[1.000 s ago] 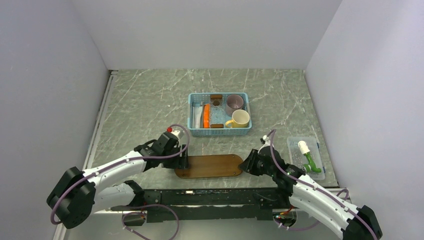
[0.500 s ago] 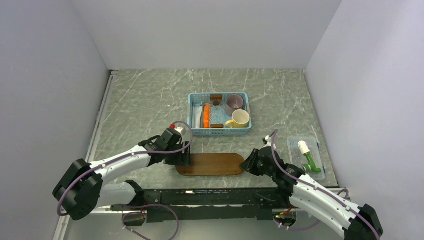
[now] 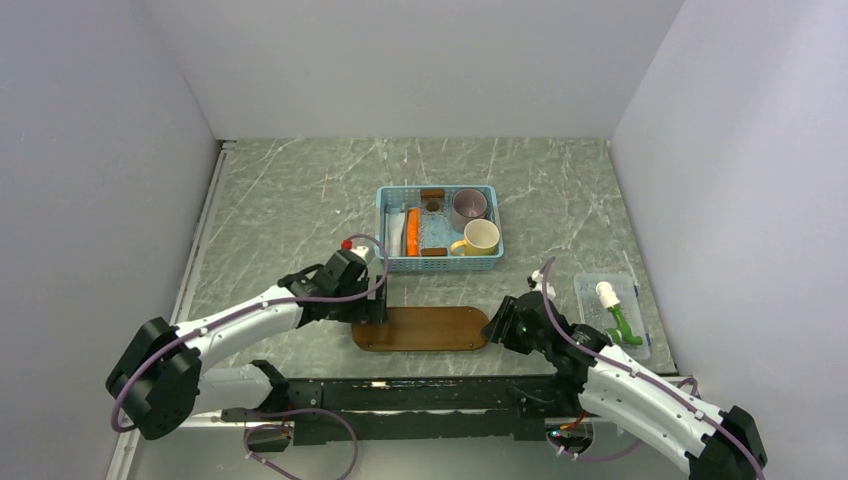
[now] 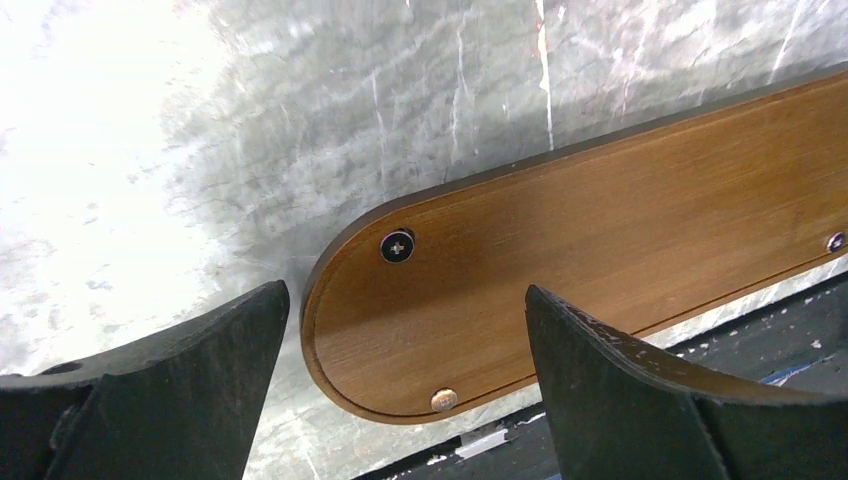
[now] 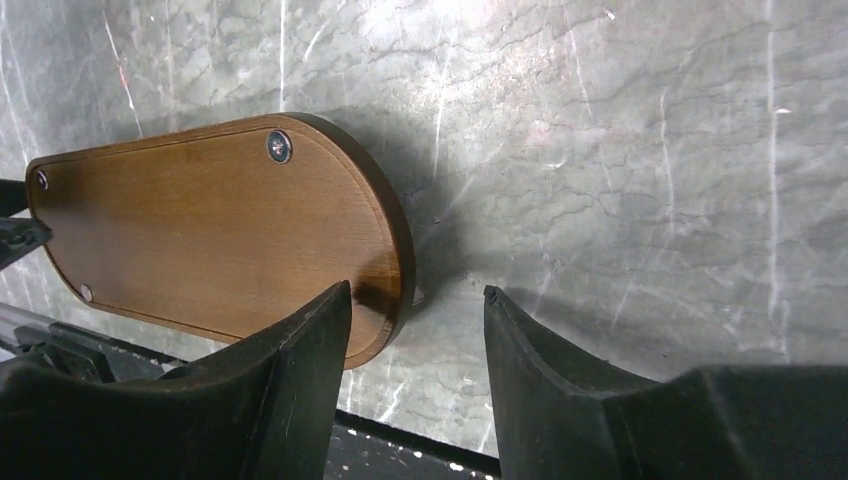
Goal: Prepare toiletry sets of a toothbrush and toothpaste on the tray
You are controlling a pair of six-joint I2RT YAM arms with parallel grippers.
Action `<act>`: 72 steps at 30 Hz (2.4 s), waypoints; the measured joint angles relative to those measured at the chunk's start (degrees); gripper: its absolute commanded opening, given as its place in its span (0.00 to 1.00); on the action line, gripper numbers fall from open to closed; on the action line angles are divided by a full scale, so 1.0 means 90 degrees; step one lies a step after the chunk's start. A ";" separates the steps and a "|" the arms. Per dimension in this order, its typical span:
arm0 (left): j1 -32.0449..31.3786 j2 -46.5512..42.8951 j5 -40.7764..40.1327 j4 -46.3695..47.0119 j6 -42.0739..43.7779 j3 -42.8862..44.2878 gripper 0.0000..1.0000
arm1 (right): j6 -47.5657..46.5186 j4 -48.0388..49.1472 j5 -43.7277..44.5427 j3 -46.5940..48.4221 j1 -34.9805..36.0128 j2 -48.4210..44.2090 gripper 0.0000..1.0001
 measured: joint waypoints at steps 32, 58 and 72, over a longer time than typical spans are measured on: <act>-0.0002 -0.4148 -0.2293 -0.3082 0.1020 0.2130 0.99 | -0.2684 -0.0661 0.0850 0.6122 0.0049 0.4452 0.57; -0.0007 -0.4903 -0.2052 -0.3014 0.1222 0.1445 0.99 | -0.2696 -0.0622 0.1003 0.8529 0.0102 0.8014 0.52; -0.0007 -0.4903 -0.2030 -0.3011 0.1236 0.1418 0.99 | -0.2674 -0.0988 0.1717 0.9226 0.0155 0.8823 0.50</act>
